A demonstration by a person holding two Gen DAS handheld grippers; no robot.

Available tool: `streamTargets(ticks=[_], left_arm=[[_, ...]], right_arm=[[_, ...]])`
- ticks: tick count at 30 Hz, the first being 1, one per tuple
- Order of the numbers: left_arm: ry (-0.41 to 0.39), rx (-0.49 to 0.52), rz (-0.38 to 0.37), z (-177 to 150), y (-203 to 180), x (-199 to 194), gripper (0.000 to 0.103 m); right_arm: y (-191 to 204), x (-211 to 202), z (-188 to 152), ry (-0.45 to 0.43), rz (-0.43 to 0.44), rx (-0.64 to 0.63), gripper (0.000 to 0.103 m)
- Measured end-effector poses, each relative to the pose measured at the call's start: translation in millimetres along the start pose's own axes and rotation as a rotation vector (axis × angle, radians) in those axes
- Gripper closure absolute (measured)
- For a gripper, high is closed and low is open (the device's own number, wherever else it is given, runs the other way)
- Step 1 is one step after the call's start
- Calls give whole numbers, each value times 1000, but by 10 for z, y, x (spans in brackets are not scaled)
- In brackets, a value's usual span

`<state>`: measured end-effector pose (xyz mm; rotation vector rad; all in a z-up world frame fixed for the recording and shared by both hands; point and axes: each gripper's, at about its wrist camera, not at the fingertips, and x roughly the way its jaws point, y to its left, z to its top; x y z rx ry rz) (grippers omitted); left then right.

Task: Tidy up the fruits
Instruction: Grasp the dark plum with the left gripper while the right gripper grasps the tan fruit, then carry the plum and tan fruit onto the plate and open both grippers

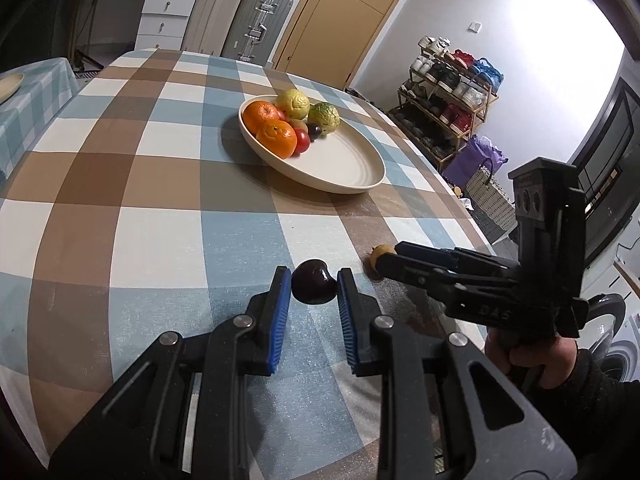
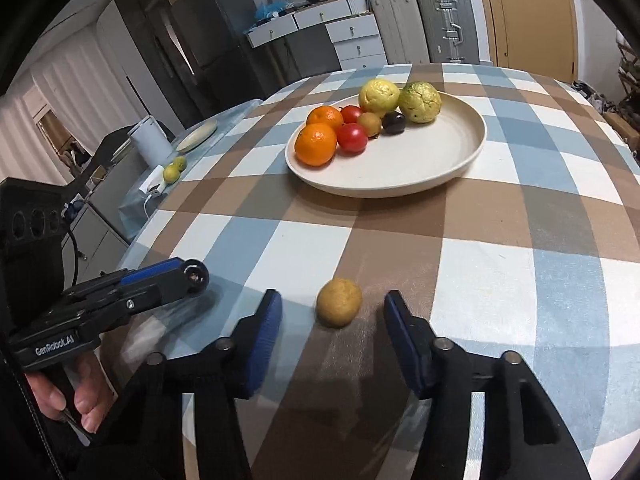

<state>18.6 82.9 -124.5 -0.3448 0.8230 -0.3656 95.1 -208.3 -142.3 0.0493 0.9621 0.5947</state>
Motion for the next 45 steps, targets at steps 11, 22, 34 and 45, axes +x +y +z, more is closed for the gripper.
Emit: streamTargets(ticks=[11,22,34,45], left_arm=[[-18,17,8,86,-50,-41,82],[-17,46,42,271,-223,77,82],[-14,89,59,731,-504,506,82],[-5,99,74,1213,-570,1034,82]], right_arm=[[36,-35,39,-19,-72,-34,79],[-234,-197,80,-91,-30,61,79],[-705,-292,359,-150,-13,84,79],[-817,-70,1000,-167,60,10,79]])
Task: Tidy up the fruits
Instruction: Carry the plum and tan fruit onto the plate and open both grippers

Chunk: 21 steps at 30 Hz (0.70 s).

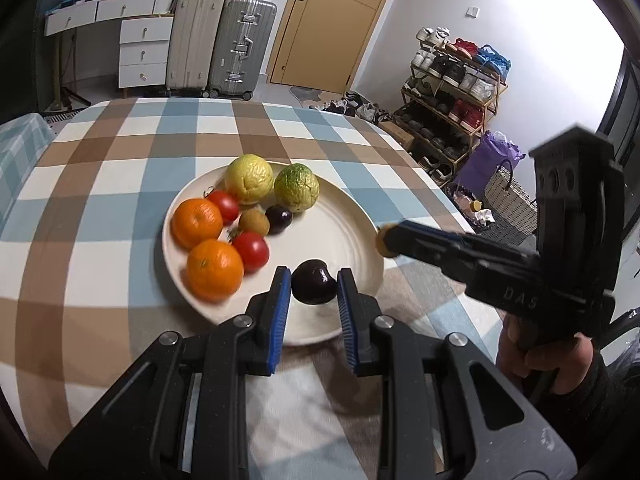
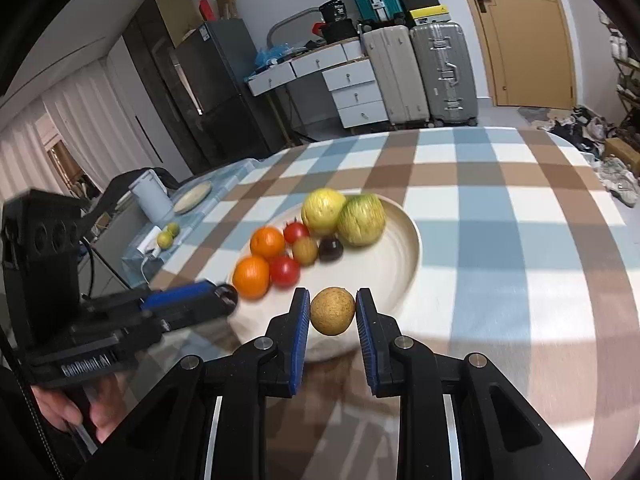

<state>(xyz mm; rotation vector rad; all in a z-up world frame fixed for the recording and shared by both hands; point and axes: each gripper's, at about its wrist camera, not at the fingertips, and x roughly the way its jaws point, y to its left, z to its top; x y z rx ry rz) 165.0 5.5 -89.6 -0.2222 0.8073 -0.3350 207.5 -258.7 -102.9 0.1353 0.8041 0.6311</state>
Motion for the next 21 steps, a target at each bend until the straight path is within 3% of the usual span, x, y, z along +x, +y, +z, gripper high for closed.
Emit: streamTargets(ticks=[11,21], left_arm=[[32,7,12,249,71,523,82],[66,13,10,348,140,794,82]], right_arm=[[-186,496,386,54,117,55,79],[-206,776,413,113,84,30,79]])
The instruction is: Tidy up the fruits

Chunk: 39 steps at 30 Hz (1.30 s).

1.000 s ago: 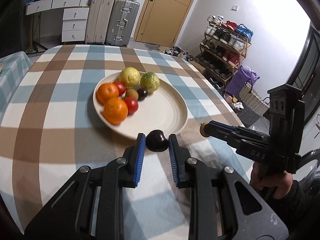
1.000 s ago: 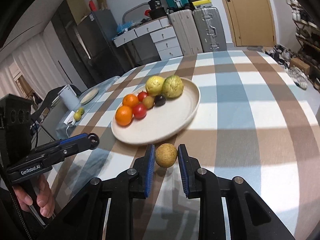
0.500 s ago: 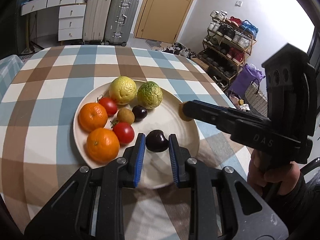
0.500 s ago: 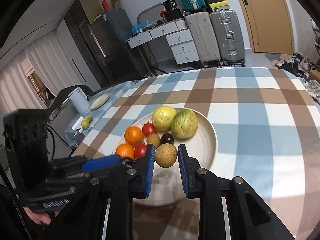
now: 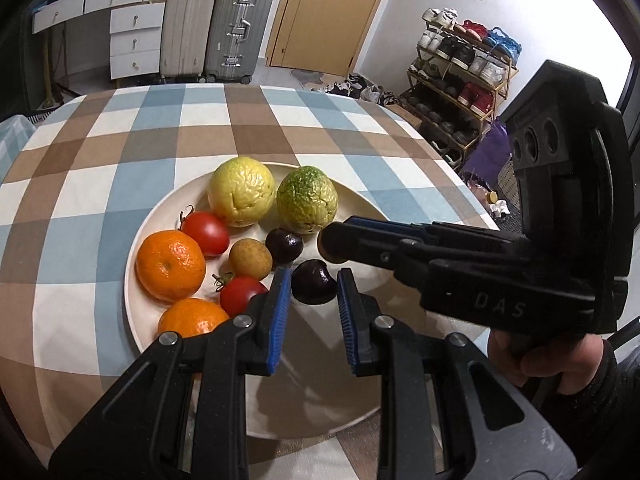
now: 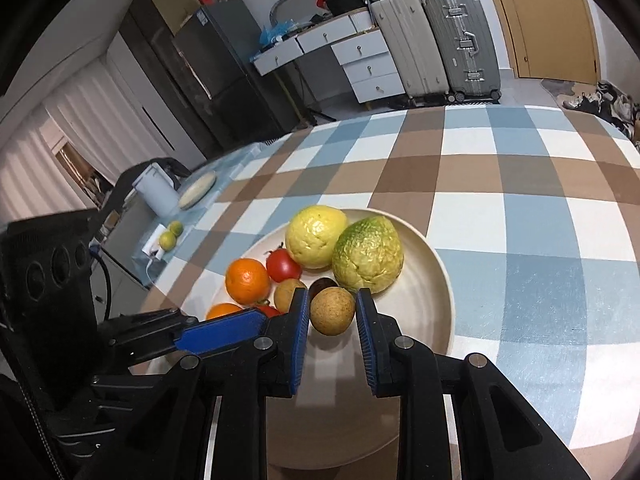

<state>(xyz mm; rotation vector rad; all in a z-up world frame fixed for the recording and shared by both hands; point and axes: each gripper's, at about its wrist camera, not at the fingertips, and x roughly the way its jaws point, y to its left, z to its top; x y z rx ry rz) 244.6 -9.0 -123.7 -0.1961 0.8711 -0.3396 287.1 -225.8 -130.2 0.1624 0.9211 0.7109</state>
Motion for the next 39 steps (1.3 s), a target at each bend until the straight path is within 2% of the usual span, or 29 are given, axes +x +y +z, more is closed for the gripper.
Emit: streamTargets(ticks=[7,12,14,16,18,20,23,24,26,28,30,33,36,39], left_arm=[[-7,-10,6,-3,47,24,82],[-40,-11,-15,-3,60,-26,82],[-53,-10,-14,1,52,-75,81],[-66,-12,-3,-1,47,-138,79],[-80,-16,-4,-15,31,-233,76],[-97,-11,5,-37,1,-333,74],[-117,1,26,-69,-59,-494,73],[-123,1,34,-80,-84,-566,70],[-144,-2,40,-101,-120,-693,62],[-175,-1,53,-129,-170,-857,43],[-217,0,74,-169,-228,-1031,36],[-244,5,91,-224,-306,-1223,30],[-276,7,117,-296,-387,-1424,19],[-322,15,185,-350,-458,-1638,17]], right_arm=[[-13,61,8,2,0,-8,79],[18,66,17,3,2,-18,78],[17,48,23,-1,3,-12,69],[20,-31,36,-29,7,-4,51],[27,-147,42,-69,20,1,44],[50,-280,36,-103,18,-2,43],[93,-519,-6,-153,6,-2,26],[106,-585,-22,-164,4,0,21],[130,-726,-71,-191,-6,1,21],[164,-883,-137,-214,-25,0,20],[196,-1039,-215,-243,-36,6,15],[248,-1266,-344,-285,-57,13,12],[291,-1457,-462,-325,-57,28,8],[357,-1650,-572,-371,-65,26,5]])
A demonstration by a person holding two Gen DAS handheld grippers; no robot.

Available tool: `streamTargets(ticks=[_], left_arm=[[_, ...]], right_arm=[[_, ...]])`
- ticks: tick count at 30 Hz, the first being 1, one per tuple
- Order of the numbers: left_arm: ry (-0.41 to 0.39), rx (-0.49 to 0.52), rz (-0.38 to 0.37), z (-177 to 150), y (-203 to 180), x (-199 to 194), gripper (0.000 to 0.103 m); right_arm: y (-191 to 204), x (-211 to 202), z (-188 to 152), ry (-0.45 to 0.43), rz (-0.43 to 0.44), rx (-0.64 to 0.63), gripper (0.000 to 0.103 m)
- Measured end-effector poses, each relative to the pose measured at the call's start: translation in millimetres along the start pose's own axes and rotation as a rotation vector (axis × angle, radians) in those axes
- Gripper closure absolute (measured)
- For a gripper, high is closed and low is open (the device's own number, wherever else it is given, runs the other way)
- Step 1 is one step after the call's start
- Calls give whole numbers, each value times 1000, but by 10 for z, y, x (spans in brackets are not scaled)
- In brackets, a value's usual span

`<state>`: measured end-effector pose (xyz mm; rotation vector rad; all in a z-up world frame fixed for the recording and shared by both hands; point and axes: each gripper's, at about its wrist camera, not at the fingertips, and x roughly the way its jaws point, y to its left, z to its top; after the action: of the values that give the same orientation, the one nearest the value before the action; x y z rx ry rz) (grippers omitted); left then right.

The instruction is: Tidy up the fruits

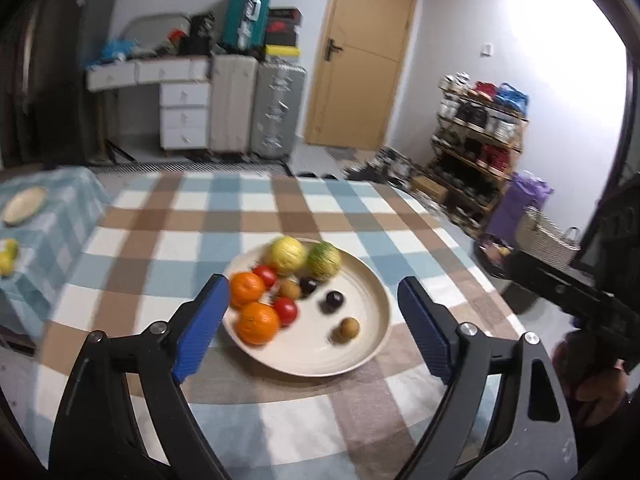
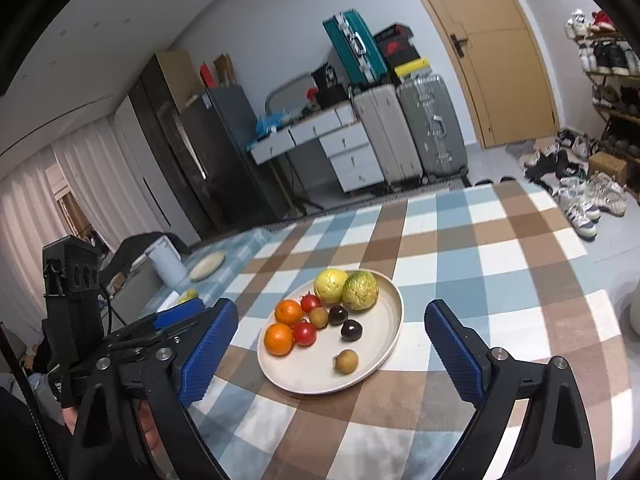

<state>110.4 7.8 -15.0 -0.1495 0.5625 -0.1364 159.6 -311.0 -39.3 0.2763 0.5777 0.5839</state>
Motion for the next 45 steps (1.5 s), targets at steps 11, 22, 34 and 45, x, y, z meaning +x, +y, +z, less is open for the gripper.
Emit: streamTargets(ticks=[11,22,34,45], left_arm=[[-168,-5,45,106,-19,-789,0],[-216,9,186,-73,81,-1065,0],[-174,8,213,-412,410,-645,0],[-197,17,164,-687,610,-174,0]], right_arm=[[247,-658,-35,-151,22,-36,1],[522,-810,-218,-285,-59,-140,0],[643,-556,-545,-336,-275,-363,0],[403,-123,-719,-275,-282,-347,0]])
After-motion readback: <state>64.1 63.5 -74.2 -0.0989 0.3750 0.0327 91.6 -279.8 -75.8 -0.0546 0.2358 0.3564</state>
